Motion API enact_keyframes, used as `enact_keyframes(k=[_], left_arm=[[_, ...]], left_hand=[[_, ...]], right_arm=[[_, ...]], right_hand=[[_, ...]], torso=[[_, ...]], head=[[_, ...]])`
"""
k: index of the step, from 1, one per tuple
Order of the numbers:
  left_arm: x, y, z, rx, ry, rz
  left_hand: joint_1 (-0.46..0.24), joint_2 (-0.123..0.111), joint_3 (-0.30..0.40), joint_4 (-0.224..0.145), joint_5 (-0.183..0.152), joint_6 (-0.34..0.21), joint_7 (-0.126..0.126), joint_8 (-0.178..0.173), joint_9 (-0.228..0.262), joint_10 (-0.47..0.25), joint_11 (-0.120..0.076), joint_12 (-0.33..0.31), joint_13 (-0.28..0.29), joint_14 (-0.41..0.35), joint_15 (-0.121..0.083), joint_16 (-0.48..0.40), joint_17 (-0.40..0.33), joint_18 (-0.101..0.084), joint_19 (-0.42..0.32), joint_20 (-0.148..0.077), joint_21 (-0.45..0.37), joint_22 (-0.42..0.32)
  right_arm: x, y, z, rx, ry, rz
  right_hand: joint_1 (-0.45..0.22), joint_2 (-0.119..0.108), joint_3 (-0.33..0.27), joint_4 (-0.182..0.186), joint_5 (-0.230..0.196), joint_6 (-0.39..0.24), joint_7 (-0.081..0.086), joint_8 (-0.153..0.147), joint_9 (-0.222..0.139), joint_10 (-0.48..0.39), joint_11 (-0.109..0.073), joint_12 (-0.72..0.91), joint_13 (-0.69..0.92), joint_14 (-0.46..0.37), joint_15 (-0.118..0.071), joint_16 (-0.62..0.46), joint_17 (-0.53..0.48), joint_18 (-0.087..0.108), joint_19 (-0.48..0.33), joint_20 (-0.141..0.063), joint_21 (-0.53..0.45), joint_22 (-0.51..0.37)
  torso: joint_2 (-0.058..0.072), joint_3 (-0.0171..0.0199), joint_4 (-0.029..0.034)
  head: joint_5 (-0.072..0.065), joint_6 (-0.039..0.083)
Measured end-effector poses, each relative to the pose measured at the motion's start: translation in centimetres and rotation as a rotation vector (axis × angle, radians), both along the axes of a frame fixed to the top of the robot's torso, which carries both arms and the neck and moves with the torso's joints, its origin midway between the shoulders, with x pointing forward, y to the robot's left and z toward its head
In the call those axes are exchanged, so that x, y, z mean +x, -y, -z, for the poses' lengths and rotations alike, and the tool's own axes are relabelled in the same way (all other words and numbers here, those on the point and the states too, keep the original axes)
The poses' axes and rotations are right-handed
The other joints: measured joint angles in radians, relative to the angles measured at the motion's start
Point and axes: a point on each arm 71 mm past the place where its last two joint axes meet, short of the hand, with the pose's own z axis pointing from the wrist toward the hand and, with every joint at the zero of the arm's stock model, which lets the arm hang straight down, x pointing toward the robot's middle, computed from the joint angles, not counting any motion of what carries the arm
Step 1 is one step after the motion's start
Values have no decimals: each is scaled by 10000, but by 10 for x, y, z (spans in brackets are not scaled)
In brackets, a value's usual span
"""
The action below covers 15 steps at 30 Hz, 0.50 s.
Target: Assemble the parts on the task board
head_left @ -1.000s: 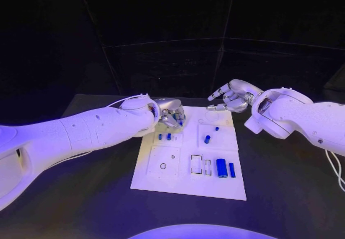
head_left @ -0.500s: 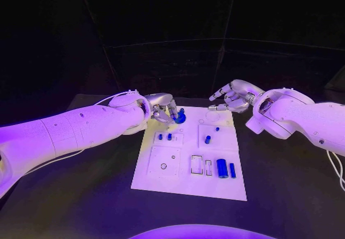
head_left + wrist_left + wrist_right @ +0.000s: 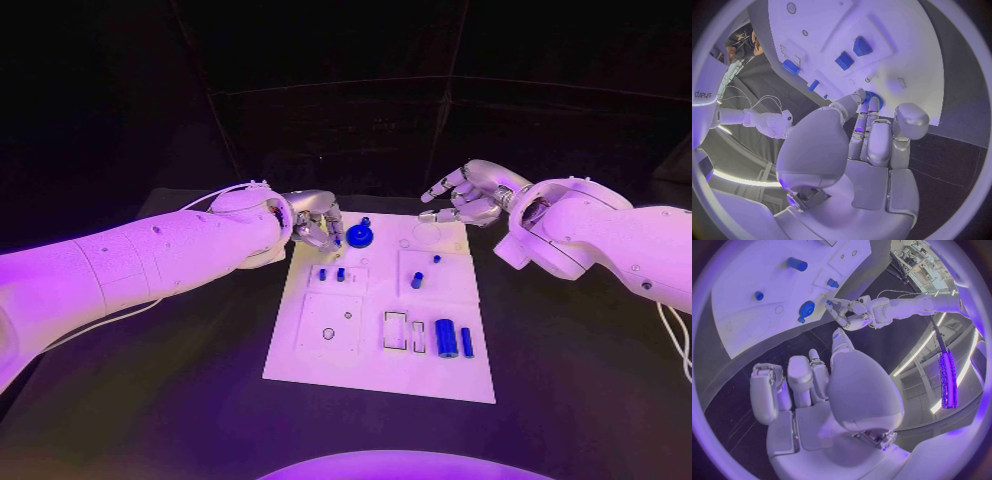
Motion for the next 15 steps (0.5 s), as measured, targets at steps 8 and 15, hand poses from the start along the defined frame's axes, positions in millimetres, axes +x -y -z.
enact_keyframes(k=[8, 15], left_arm=[[2, 0, 4, 159, -225, -74], [1, 4, 9, 257, -445, -22]], left_hand=[[-38, -38, 0, 0, 0, 0, 0, 0, 0, -1, 0, 0, 0, 0, 0, 0, -9, 4, 0, 0, 0, -1], [-38, -38, 0, 0, 0, -1, 0, 0, -1, -1, 0, 0, 0, 0, 0, 0, -9, 7, 0, 0, 0, -2]], right_arm=[[0, 0, 0, 1, -1, -4], [0, -1, 0, 5, -1, -19]], right_hand=[[-56, 56, 0, 0, 0, 0, 0, 0, 0, 0, 0, 0, 0, 0, 0, 0, 0, 0, 0, 0, 0, 0], [-56, 56, 0, 0, 0, 0, 0, 0, 0, 0, 0, 0, 0, 0, 0, 0, 0, 0, 0, 0, 0, 0]], torso=[[-2, 6, -4], [0, 9, -4]], head=[[-5, 11], [-26, 15]])
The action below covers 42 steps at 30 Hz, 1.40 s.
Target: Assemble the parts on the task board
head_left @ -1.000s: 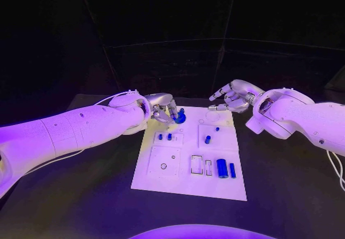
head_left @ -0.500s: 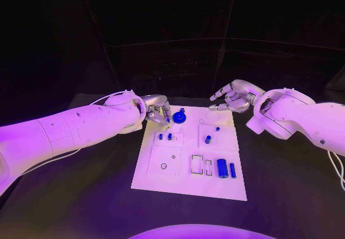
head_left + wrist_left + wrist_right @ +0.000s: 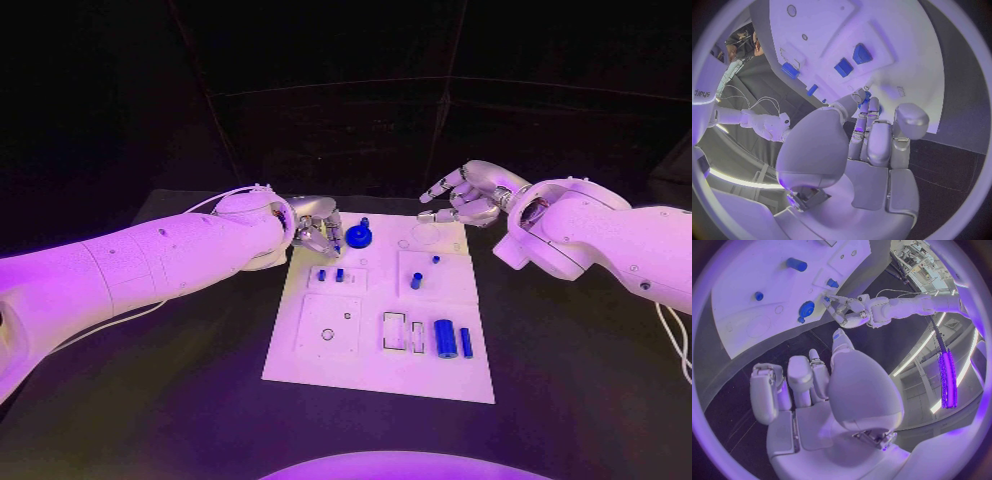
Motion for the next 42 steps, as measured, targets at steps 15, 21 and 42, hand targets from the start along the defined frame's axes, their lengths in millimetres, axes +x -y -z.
enact_keyframes(k=[15, 21, 42], left_arm=[[-2, 4, 5, 121, -295, 111], [-2, 2, 6, 175, -343, 44], [-1, 3, 6, 213, -359, -38]], left_hand=[[0, 0, 0, 0, 0, -1, -1, -38, 0, 0, 0, 0, -1, 0, 0, 0, -37, 5, 0, 0, 0, -1], [0, 0, 0, 0, 0, -1, -1, -38, -2, 0, 0, 0, 0, 0, 0, 0, -37, 7, 0, 1, -1, -1], [-52, -52, 0, 0, 0, -220, 105, -349, -61, -39, 39, -196, -39, 0, 0, 0, -115, 9, 0, 1, 33, 51]], right_arm=[[0, -1, 0, 4, 1, -15], [0, -1, 0, 4, 0, -14], [0, -1, 0, 6, -1, -21]], right_hand=[[1, -1, 0, 0, 0, 0, 0, 0, 0, 0, 0, 0, 0, 0, 0, 0, 0, 0, 0, 0, 0, 0], [3, -3, 0, 0, 0, 0, 0, 0, 0, 0, 0, 0, 0, 0, 0, 0, 0, 0, 0, 0, 0, 0], [4, -4, 0, 0, 0, 0, 0, 0, 0, 0, 0, 0, 0, 0, 0, 0, -1, 0, 0, 0, 0, 0]], torso=[[4, -3, 7], [4, -4, 7], [3, 1, 7]], head=[[-14, -48], [4, -53], [1, -91]])
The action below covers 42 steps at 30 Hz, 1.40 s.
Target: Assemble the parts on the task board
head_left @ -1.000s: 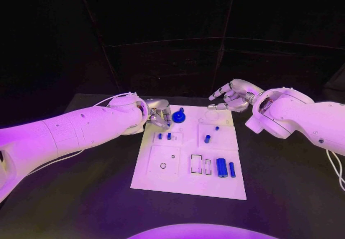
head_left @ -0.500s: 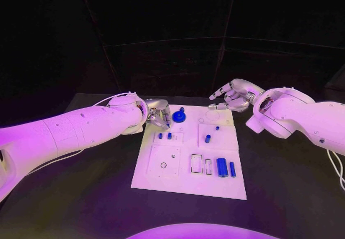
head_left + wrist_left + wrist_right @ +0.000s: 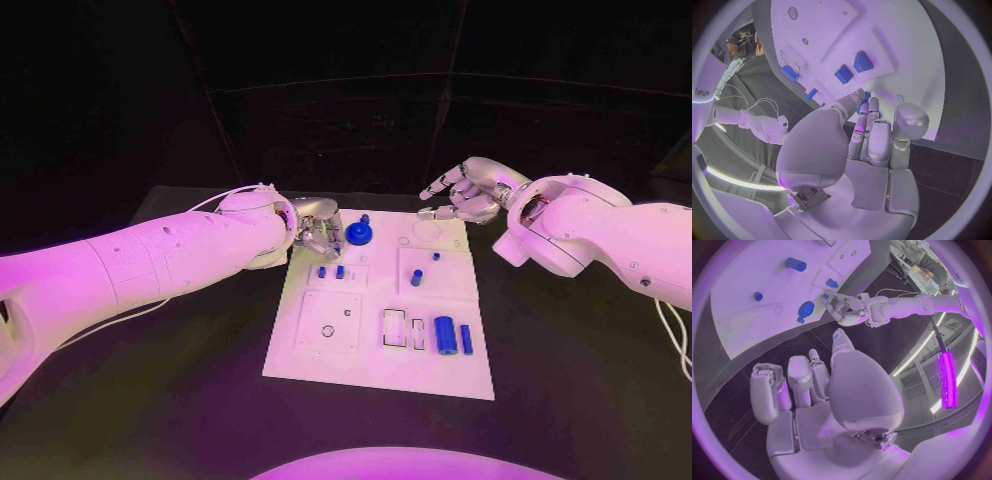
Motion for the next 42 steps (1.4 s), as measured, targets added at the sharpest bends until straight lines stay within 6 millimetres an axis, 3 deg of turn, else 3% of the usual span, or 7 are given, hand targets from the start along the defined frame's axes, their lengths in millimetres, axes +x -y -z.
enact_keyframes(k=[17, 21, 22, 27, 31, 42], left_arm=[[0, -1, 1, 20, -36, -6], [0, -3, 1, 23, -29, -41], [0, -3, 1, 21, -22, -51], [-1, -6, 1, -15, 41, -110], [-2, -13, 0, -48, 132, -231], [-2, -36, -3, -341, 368, -743]], left_hand=[[-80, -80, 0, 0, 0, -88, 15, -76, 1, -57, 57, -85, -10, 0, 0, 0, -48, 0, 0, 0, 0, 10], [-118, -208, -29, -29, 0, -315, 20, -261, -10, -335, 108, -288, -33, 0, 0, 0, -153, 1, 0, 0, 0, -21], [-133, -237, -55, -55, 0, -442, 15, -341, -22, -445, 116, -352, -33, 0, 0, 0, -197, 1, -9, 9, -36, -49], [-141, -332, -139, -139, 0, -952, -12, -531, -23, -862, 181, -544, -33, -36, 36, -38, -309, 2, -66, 66, -200, -185], [-135, -411, -279, -111, 0, -999, 35, -532, -20, -1034, 214, -590, -33, -36, 36, -38, -332, 1, -66, 66, -350, -317], [-140, -416, -307, -138, 0, -999, 35, -527, 5, -1040, 209, -590, -26, 2, 73, -38, -306, 1, -101, 100, -391, -362]], right_arm=[[0, 0, 0, -3, -1, 9], [0, 1, 0, -7, 1, 25], [1, 1, 0, -10, 2, 38], [3, 5, 1, -38, 23, 152], [5, 8, 1, -96, 116, 274], [12, 20, 1, -742, 561, 542]], right_hand=[[0, -1, 0, 0, 0, 0, 0, 0, 0, 0, 0, 0, 0, 0, 0, 0, 0, -1, 0, 0, 0, 0], [0, -1, -43, -43, 0, 0, 0, 0, 0, -48, 38, -103, -3, 0, 0, -96, -113, 6, 0, 0, -104, 0], [0, -1, -46, -45, 6, 0, 0, 0, 0, -163, 37, -219, -90, -14, -14, -177, -219, 101, 0, 0, -166, 0], [59, 57, -180, -104, 38, -25, -24, 39, 0, -1620, 4, -2199, -2194, -253, -73, -926, -1260, 163, -140, -140, -547, 0], [229, 206, -255, -111, 38, 49, -81, 153, 0, -3501, -50, -5028, -4943, -140, -147, -811, -901, 162, -183, -142, -616, 0], [1393, 461, -240, -398, 37, 819, -163, 321, 7, -3695, -122, -7738, -7741, 56, -196, -265, 7, 160, -125, -201, -616, 0]], torso=[[-5, -1, 0], [-5, -2, 0], [-5, -3, 0], [-4, -4, 7], [-8, -10, 12], [-11, -10, 12]], head=[[-13, 3], [-14, 4], [-14, 4], [-14, 13], [-21, 14], [-35, 78]])
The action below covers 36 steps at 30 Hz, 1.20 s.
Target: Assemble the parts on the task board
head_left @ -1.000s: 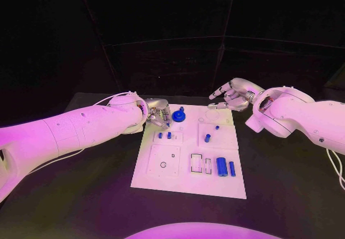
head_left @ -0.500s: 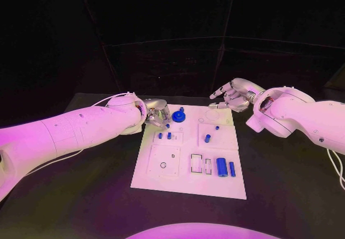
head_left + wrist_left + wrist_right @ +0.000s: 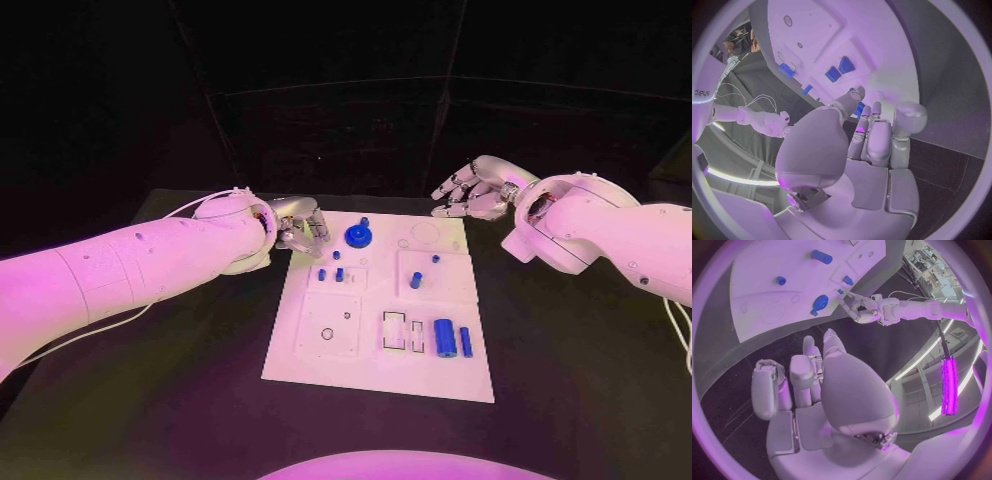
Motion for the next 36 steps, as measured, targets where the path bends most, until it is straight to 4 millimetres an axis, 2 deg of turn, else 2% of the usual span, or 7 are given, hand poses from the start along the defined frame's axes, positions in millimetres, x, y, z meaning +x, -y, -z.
enact_keyframes(k=[6, 9, 10, 14, 17, 22, 36], left_arm=[[-3, -19, -4, -780, 88, -431], [-6, -29, -9, -1940, 63, -660], [-7, -31, -11, -2406, 44, -692], [-13, -33, -20, -4952, -310, -792], [-18, -33, -25, -7142, -896, -894], [-25, -29, -32, -9980, -1676, -858], [-35, -25, -42, -12804, -2234, -730]], left_hand=[[43, 118, -31, 31, 63, 300, 75, 209, 62, 210, 19, 135, 43, 0, 0, 0, 7, 0, 0, 0, -158, -117], [-90, 356, 37, 199, 76, 501, 209, 263, 74, 275, 54, 165, 40, -36, 35, 0, -51, 0, -93, 65, -472, -402], [-127, 393, 72, 235, 76, 531, 239, 264, 73, 275, 54, 165, 33, -101, 101, -98, -302, 0, -236, 73, -806, -711], [-56, 562, 148, 272, 76, 620, 328, 312, 50, 200, 129, 165, 8, -934, 198, -1174, -2286, 420, -1267, 145, -2935, -2558], [127, 745, 354, 121, 76, 775, 305, 375, 49, 297, 141, 244, 8, -1495, 192, -1886, -3559, 463, -1591, 159, -3370, -2874], [108, 725, 342, 133, 76, 810, 269, 375, 50, 401, 109, 293, 9, -1925, 184, -2417, -4480, 467, -1752, 154, -3600, -3015], [47, 664, 209, 150, 76, 810, 269, 375, 41, 561, 89, 397, 10, -2057, 157, -2598, -4844, 465, -1805, 125, -3710, -3120]], right_arm=[[-2, 1, 3, -1001, 457, -216], [-6, 0, 8, -1732, 813, -431], [-7, -1, 10, -1955, 916, -506], [-15, -5, 24, -2880, 1267, -827], [-19, -7, 34, -3517, 1435, -1013], [-24, -10, 50, -4288, 1516, -1249], [-27, -23, 67, -5001, 1602, -1743]], right_hand=[[571, 58, 233, -193, 0, 545, -45, 34, 6, 35, 33, -1202, -1195, 0, 0, 119, 236, 0, 45, -26, 73, 0], [695, 58, 387, -181, -106, 753, -89, 33, 2, 125, 14, -1693, -1697, 0, 0, 179, 301, -1, 61, -9, 74, 0], [728, 25, 431, -147, -190, 782, -60, 34, -6, 128, 18, -1861, -1867, 19, 19, 179, 302, 0, 61, -10, 74, 0], [781, -28, 571, -95, -361, 877, -72, -43, -45, 250, 68, -2439, -2516, 53, 53, 179, 298, 0, 95, 25, 74, 0], [717, -223, 598, -68, -682, 835, -30, -202, -71, 175, 143, -2711, -2820, 50, 128, 179, 263, 0, 55, 65, 74, 0], [700, -346, 598, -68, -844, 731, 0, -380, -71, 103, 215, -2959, -3205, 104, 181, 382, 581, -1, 6, 157, -27, 0], [826, -432, 1162, -237, -992, 678, 54, -646, -70, 229, 340, -3505, -4122, 105, 251, 442, 628, 156, -51, 240, -120, 0]], torso=[[7, 3, -5], [8, 9, -14], [12, 11, -15], [14, 11, -16], [14, 9, -16], [14, -6, -12], [13, -6, -11]], head=[[-58, 53], [-154, 105], [-188, 128], [-353, 185], [-450, 216], [-569, 240], [-545, 235]])
